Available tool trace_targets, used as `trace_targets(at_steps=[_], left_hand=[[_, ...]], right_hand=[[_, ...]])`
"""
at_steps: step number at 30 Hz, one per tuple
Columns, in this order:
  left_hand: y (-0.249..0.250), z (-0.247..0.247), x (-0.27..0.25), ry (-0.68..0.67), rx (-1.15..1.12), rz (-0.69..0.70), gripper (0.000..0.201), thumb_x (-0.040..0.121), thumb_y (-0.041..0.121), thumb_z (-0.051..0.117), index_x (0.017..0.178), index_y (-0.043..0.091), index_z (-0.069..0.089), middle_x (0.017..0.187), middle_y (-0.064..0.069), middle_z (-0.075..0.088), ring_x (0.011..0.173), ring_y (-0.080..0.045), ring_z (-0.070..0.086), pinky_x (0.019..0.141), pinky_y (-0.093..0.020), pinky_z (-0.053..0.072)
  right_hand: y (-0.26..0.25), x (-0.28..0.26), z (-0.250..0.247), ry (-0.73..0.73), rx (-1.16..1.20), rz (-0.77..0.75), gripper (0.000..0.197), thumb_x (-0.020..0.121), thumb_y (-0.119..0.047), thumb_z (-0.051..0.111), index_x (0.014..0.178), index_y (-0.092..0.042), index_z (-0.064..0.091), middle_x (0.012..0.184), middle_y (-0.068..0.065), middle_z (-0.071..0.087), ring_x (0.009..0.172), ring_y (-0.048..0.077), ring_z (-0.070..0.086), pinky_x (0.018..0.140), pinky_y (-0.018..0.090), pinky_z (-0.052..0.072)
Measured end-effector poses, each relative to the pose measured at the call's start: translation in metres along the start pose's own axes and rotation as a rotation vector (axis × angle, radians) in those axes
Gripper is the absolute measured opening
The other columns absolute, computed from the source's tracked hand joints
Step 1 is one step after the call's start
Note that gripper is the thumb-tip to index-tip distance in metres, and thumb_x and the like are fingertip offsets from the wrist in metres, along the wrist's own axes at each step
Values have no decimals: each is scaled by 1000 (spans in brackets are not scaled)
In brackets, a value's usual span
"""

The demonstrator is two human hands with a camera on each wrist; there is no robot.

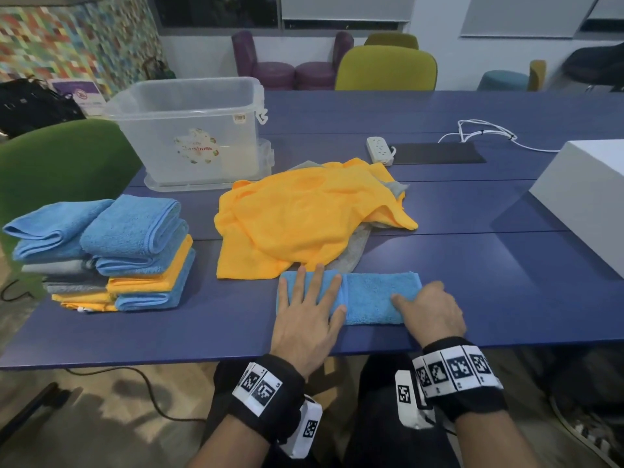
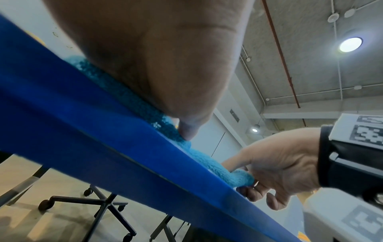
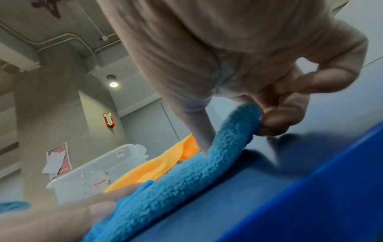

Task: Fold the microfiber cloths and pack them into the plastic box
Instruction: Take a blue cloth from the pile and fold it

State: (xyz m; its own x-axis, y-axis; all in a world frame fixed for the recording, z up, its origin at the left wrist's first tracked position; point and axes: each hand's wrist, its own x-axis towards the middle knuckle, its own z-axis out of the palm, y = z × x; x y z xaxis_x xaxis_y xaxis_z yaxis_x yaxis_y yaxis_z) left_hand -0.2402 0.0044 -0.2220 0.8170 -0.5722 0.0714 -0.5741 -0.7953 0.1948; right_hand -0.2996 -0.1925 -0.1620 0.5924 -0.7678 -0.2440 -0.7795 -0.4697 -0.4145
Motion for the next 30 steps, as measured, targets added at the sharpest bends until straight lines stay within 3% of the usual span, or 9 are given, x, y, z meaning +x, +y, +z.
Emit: trace_targets(at_steps=[5, 10, 12, 15, 17, 21, 24, 27, 30], left_hand=[[-1, 1, 0, 19, -4, 7, 59, 107, 54, 15, 163, 38, 13, 173, -1, 0, 158, -29, -10, 125, -58, -8], [3, 0, 1, 38, 10, -10, 59, 105, 53, 18, 162, 37, 24, 172, -4, 11, 159, -33, 2, 125, -62, 0], [3, 1, 1, 46, 9, -5, 59, 105, 53, 19, 160, 37, 28, 171, -5, 16, 158, -34, 6, 124, -64, 3], [0, 2, 2, 10, -8, 17, 60, 103, 54, 23, 155, 31, 42, 169, -7, 25, 157, -37, 12, 122, -68, 10], [0, -1, 4, 6, 9, 4, 62, 97, 54, 31, 146, 26, 55, 161, -9, 41, 154, -37, 26, 119, -68, 22], [-2, 1, 6, 128, -111, -13, 64, 92, 52, 46, 151, 26, 44, 155, 2, 46, 154, -23, 27, 126, -57, 9], [-4, -1, 4, 222, -306, -9, 48, 86, 42, 62, 131, 35, 50, 137, 5, 57, 140, -23, 43, 127, -41, 9], [-7, -18, -4, 254, -626, -79, 39, 82, 28, 72, 112, 44, 53, 123, 11, 57, 122, -16, 51, 108, -31, 39], [-18, -39, -18, 355, -869, -285, 34, 84, 19, 71, 111, 38, 64, 112, 14, 66, 102, -5, 63, 83, -15, 48]], right_hand=[[7, 3, -15, -100, 90, -35, 34, 85, -38, 70, 77, -13, 50, 83, 6, 55, 86, 33, 55, 71, 36, 44], [-12, -3, -21, -74, 460, -213, 17, 82, -23, 67, 82, -7, 61, 81, 12, 66, 78, 32, 66, 65, 45, 60], [-33, -14, -20, -128, 627, -331, 18, 84, -18, 68, 89, -1, 62, 87, 18, 68, 77, 30, 70, 58, 41, 62], [-63, -32, -5, -203, 613, -510, 27, 82, -27, 70, 91, -4, 60, 87, 18, 65, 78, 32, 69, 60, 48, 61], [-76, -38, 10, -236, 547, -588, 28, 80, -34, 69, 87, -10, 58, 80, 12, 63, 74, 32, 66, 63, 54, 58], [-89, -38, 28, -311, 499, -645, 35, 88, -46, 69, 83, -13, 57, 71, -2, 56, 65, 20, 58, 69, 49, 54], [-92, -38, 27, -418, 544, -605, 51, 92, -65, 57, 79, -16, 58, 65, -7, 53, 60, 11, 53, 64, 38, 51], [-91, -36, 23, -548, 674, -501, 51, 97, -62, 50, 86, -15, 66, 73, 0, 55, 63, 16, 54, 57, 30, 46], [-84, -34, 31, -487, 533, -620, 25, 100, -43, 57, 96, -24, 72, 78, 5, 61, 63, 11, 57, 64, 35, 52]])
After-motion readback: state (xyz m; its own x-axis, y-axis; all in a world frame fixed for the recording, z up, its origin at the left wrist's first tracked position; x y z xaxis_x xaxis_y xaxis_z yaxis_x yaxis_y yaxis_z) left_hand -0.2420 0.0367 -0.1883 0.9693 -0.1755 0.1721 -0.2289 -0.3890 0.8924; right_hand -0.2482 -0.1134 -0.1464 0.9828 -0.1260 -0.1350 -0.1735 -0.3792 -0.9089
